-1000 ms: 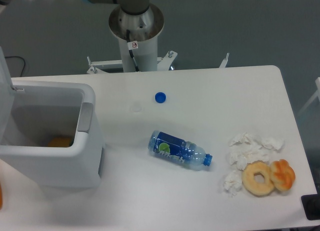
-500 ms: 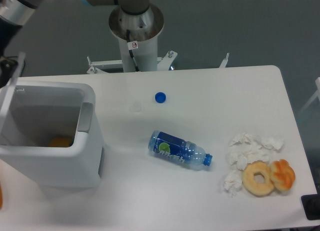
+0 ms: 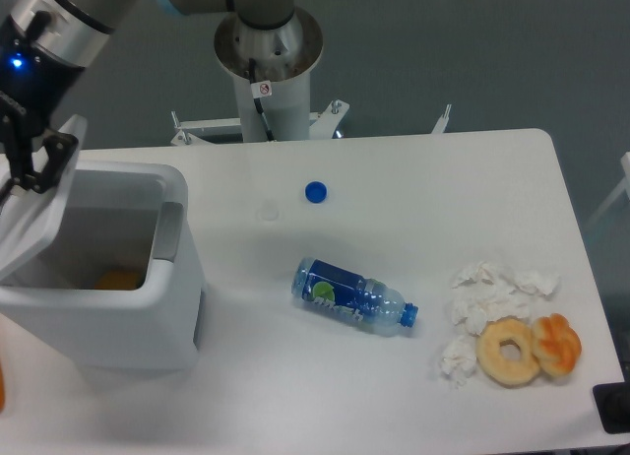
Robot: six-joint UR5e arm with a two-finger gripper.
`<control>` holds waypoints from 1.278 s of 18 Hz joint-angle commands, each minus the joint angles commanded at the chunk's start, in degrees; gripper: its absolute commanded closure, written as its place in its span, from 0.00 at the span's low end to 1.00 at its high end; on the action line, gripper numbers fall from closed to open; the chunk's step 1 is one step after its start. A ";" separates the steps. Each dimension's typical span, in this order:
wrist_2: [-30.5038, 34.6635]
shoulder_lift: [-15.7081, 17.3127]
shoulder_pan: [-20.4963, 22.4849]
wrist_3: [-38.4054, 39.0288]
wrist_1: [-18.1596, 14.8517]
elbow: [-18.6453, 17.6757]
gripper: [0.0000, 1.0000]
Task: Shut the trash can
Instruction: 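Pull the white lid forward and down over the can opening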
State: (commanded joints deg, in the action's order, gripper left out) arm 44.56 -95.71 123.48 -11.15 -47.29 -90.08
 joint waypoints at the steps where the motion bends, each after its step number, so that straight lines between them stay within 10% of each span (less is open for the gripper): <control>1: 0.00 0.09 0.09 -0.36 0.00 -0.35 0.00; 23: 0.00 0.35 4.57 -9.50 -0.35 -2.99 0.00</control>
State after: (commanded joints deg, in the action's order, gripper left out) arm 44.56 -95.36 128.06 -20.65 -47.64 -93.08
